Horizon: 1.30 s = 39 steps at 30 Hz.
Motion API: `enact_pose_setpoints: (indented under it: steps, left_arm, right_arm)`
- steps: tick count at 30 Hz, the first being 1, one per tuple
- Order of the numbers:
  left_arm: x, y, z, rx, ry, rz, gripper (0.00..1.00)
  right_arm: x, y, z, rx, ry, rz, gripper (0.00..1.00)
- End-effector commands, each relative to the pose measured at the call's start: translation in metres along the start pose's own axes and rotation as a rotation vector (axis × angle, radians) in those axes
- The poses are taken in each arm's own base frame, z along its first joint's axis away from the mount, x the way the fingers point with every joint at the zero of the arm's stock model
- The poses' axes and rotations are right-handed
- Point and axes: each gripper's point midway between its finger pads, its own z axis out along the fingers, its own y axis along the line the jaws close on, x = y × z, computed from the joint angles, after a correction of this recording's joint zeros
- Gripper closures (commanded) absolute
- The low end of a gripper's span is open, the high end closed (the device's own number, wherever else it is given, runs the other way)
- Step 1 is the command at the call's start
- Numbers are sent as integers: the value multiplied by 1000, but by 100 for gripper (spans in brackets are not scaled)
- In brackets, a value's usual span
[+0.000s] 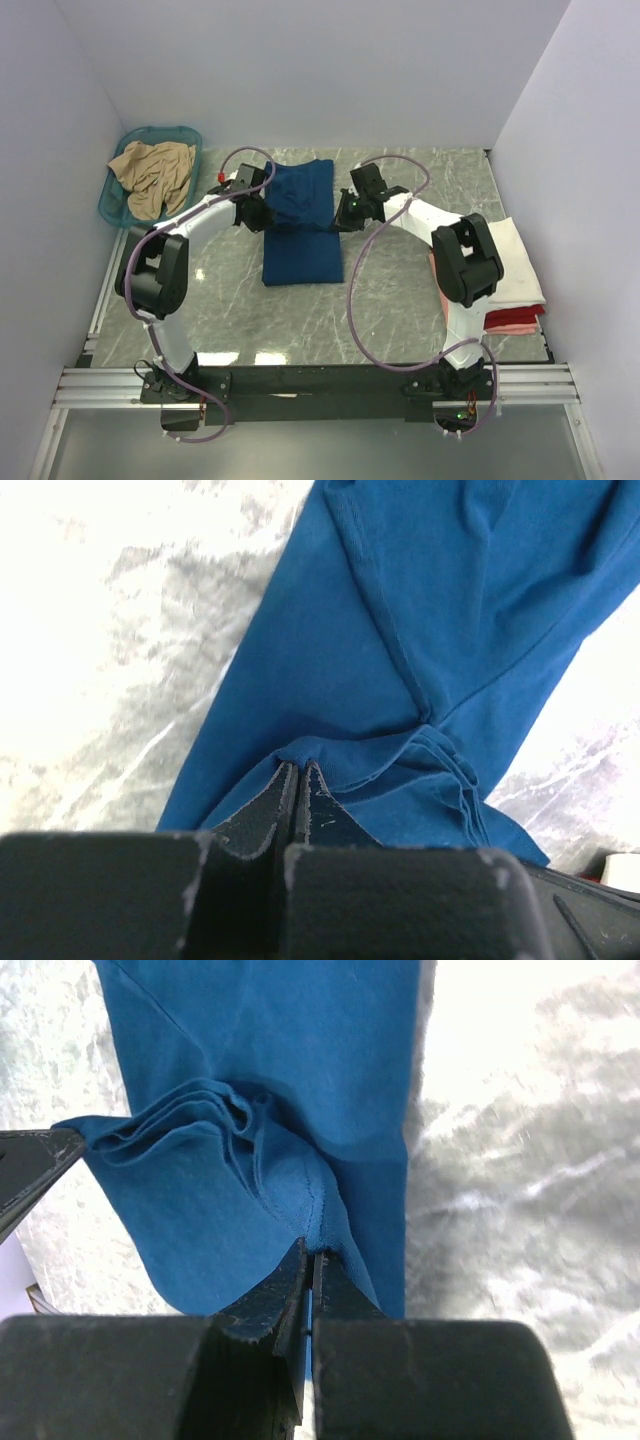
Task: Fold and stack the t-shirts
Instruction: Fold the tshirt
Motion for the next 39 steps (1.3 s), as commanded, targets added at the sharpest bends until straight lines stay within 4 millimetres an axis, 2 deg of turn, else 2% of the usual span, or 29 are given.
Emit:
enact_pose_setpoints:
  steps: [1,3,5,6,7,8,9,10,12,14,15,18,19,22,24,27,28,32,36,39]
  left_arm:
    - [-17,-18,1,54,-29,26,100]
    - [-21,-23,2,83,-31,34,100]
    - [-25,-27,2,106,-37,49,90]
    - [-28,-27,0,107,-40,53,84]
    - [-31,-26,-2,108,-46,59,66]
    - [-36,-29,-10,125,-64,60,58]
    - [-37,-24,-13,126,-65,57,51]
    - [-39,-27,-19,147,-75,58,43]
    - [-42,-31,-37,186,-92,58,42]
    - [-38,-43,-55,258,-93,49,43]
    - [-25,-43,-55,269,-68,62,46]
    - [2,-45,-53,270,-19,73,63]
    - [8,-44,-51,270,-2,74,71]
    - [30,-45,-37,286,44,73,84]
    - [47,-46,-27,299,86,89,90]
    - [70,-39,-12,280,130,108,96]
    - [77,-35,-6,266,145,110,98]
    - [111,-11,4,198,183,121,99]
    - [136,9,0,154,196,112,99]
    - [154,23,-11,138,209,112,99]
  right_arm:
    - [-21,13,4,-42,-33,-32,100]
    - [-24,12,9,-37,-31,-35,100]
    - [-28,12,11,-28,-34,-42,93]
    - [-30,10,10,-20,-36,-41,76]
    - [-31,7,9,-5,-36,-38,66]
    - [-35,7,4,-2,-47,-49,58]
    - [-38,8,-1,4,-61,-52,45]
    - [-41,5,-6,25,-80,-63,42]
    - [-43,9,-24,27,-114,-67,38]
    - [-33,16,-38,1,-135,-74,39]
    - [-28,20,-40,-7,-140,-80,39]
    - [-6,27,-38,-1,-129,-100,41]
    - [1,36,-36,-21,-128,-114,41]
    - [14,34,-18,7,-84,-127,42]
    - [21,31,0,35,-52,-135,43]
    - [35,17,20,67,-9,-119,44]
    - [45,6,25,89,14,-105,44]
    - [69,-18,31,126,47,-65,45]
    - [96,-30,28,143,76,-64,46]
    - [119,-39,20,166,92,-82,46]
